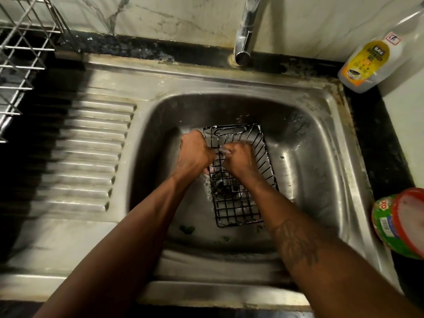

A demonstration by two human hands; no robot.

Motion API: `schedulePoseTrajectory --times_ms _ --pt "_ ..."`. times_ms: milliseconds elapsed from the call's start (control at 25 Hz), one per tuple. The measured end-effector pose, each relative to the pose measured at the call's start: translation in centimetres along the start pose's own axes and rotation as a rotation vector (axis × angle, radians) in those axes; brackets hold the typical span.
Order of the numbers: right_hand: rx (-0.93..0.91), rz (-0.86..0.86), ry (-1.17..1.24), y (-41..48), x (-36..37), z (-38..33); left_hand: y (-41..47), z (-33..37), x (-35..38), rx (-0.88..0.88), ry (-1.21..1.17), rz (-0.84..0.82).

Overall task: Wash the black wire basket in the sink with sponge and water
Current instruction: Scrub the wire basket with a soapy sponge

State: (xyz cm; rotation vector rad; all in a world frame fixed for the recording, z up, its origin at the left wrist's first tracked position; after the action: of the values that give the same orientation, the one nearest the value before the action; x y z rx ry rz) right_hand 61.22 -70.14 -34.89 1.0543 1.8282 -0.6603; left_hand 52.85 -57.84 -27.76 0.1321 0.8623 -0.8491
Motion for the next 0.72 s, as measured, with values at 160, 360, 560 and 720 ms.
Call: schedulePoseTrajectory --times_ms 160,360,560,720 --pt "-0.349 -0.436 -0.126 -3.1 0.4 -2.4 0.7 -0.3 -0.2 -0.006 0.06 -0.048" --pt "-0.267 -0.134 -0.099 -0.4 -0.2 -1.2 0.4 -0.3 -0.7 0.038 0.084 -0.045" --pt "-0.217 -0.194 -0.121 -0.4 -0.3 -2.2 0.7 0.0 -0.9 0.07 0.057 -0.057" --pt "-0.496 -0.526 -0.153 -6.9 -0.9 -2.4 0.7 -0.2 -0.9 0.044 0.111 -0.059"
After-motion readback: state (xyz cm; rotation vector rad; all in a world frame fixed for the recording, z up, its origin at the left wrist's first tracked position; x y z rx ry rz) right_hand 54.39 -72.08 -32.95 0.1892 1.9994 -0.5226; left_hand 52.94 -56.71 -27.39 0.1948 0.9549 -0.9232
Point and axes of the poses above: each hand's wrist, its own y-axis towards the middle knuckle, its own x-axis out of the palm, z = x × y, the point moved 4 cm from there along y, towards the middle knuckle, and after that the axes turned 8 degrees about z, right-handed, at the moved point
